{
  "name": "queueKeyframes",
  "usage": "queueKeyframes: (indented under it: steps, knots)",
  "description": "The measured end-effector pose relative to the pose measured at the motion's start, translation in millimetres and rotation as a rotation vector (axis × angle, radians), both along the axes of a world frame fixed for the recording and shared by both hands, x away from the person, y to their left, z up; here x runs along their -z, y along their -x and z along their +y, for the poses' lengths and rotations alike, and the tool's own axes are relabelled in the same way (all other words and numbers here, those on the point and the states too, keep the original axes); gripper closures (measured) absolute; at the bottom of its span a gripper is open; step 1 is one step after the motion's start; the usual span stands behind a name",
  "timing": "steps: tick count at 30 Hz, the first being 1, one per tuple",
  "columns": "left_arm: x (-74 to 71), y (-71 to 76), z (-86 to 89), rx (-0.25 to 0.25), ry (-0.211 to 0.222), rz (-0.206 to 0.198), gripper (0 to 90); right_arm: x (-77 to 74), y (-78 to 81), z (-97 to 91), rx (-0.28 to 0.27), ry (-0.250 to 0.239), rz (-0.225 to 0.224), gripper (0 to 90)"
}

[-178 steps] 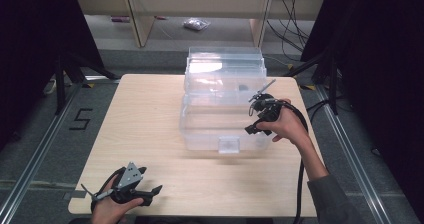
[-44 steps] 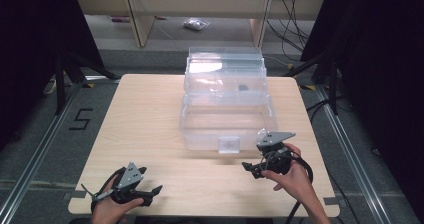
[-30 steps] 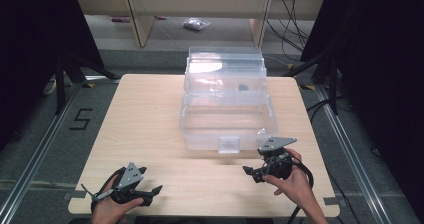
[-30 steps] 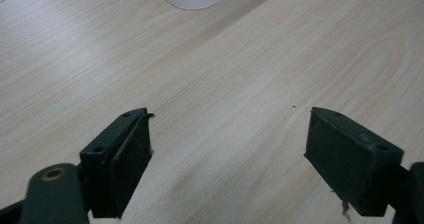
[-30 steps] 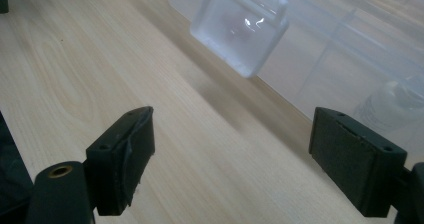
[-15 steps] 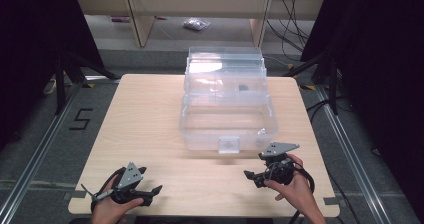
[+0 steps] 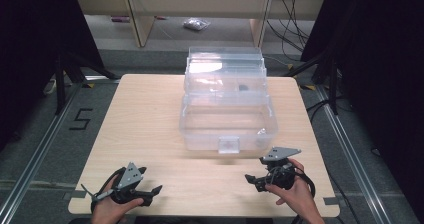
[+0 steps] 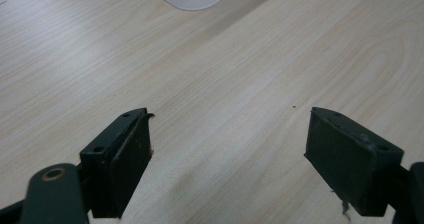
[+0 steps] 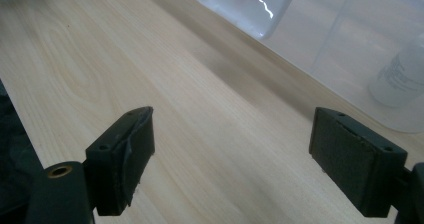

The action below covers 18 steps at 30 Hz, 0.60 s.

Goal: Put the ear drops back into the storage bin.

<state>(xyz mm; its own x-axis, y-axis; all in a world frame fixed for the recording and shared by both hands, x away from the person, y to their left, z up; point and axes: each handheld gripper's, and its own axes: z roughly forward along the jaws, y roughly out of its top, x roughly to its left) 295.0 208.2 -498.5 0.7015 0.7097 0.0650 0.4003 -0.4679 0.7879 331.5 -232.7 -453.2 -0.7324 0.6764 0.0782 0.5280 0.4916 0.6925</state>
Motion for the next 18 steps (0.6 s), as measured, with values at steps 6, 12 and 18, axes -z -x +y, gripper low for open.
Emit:
queueKeyframes:
  steps: [6,12,18]
  knots:
    - [-0.8,0.3,0.5,0.004,-0.008,0.006,17.7,5.4,4.4,-1.0,0.022,-0.012,-0.001,19.0]
    - [-0.7,0.3,0.6,0.005,-0.008,0.003,17.6,11.2,8.3,-3.8,0.011,-0.003,0.027,18.9]
    - [-0.6,0.3,0.4,0.006,-0.007,0.003,17.6,17.1,14.8,-6.1,0.036,0.014,0.059,18.5]
